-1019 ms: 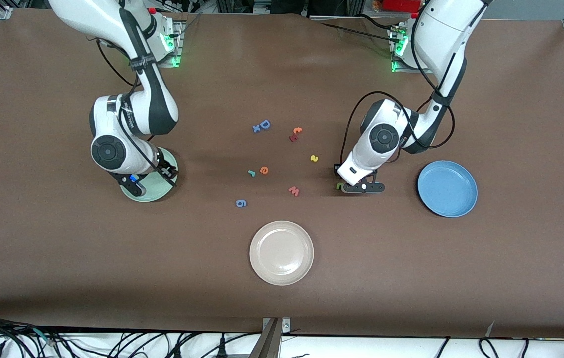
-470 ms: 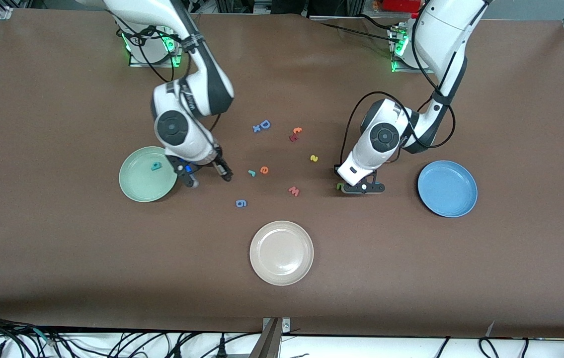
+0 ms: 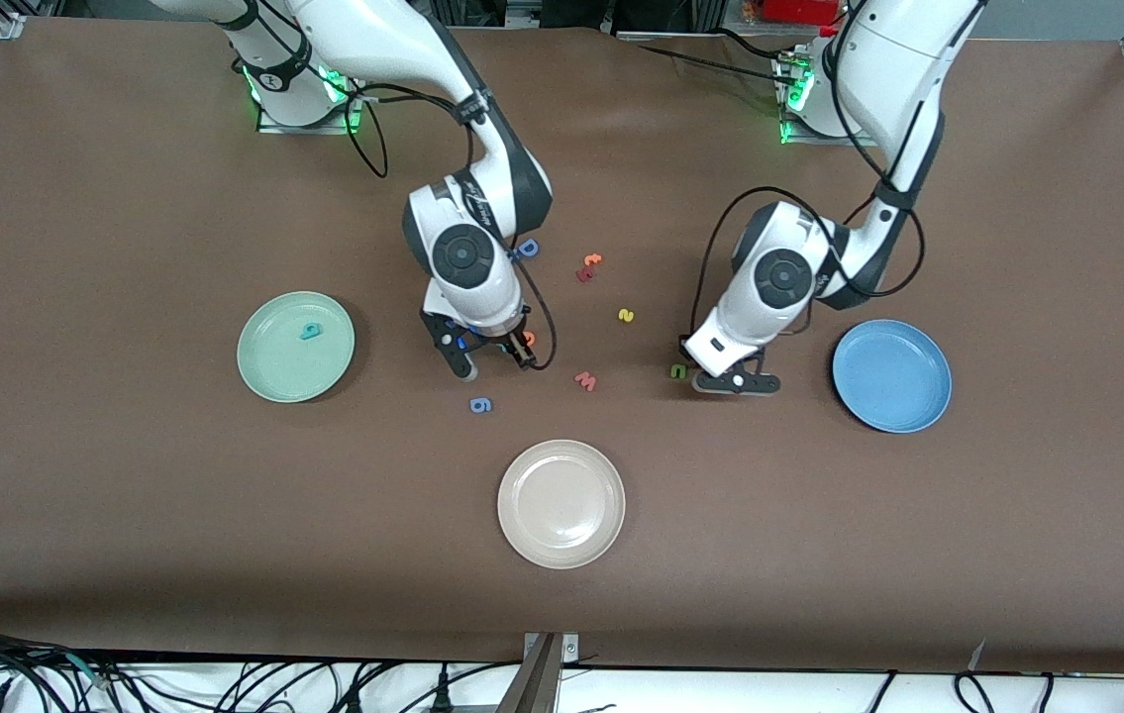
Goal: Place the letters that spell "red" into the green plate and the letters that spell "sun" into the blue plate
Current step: 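Drop the c on the blue plate while the right gripper grasps the e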
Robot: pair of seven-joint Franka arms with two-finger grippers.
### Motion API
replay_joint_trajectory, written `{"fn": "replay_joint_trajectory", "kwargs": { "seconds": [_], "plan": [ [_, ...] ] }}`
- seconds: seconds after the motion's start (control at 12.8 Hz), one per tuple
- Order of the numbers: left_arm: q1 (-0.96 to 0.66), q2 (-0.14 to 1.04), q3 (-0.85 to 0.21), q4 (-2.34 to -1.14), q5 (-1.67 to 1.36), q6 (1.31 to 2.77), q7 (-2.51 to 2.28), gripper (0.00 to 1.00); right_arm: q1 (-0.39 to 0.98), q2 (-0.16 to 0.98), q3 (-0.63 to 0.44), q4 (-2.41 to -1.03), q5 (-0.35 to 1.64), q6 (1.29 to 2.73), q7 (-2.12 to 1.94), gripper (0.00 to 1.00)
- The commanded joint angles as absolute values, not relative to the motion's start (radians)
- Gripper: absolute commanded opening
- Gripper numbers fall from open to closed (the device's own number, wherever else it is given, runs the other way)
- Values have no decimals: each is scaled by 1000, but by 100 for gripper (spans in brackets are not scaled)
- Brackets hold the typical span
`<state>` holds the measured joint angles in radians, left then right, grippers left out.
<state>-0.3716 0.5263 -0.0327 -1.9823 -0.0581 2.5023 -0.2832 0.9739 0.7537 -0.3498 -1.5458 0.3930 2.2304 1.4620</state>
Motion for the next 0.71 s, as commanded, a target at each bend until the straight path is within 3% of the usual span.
{"fn": "replay_joint_trajectory", "kwargs": {
  "seconds": [0.0,0.31,0.63],
  "plan": [
    [-335,451,21,-1968,-35,2405,-111,17,1003,813,-364,-1494,416,2230,1477,66],
    [-282,443,149,-1977,-35,2399,223,19,1038,836,-364,-1509,414,2249,1480,65],
    [-227,445,199,-2015,-37,2399,394,23,1058,836,-368,-1557,403,2243,1477,65]
  ]
}}
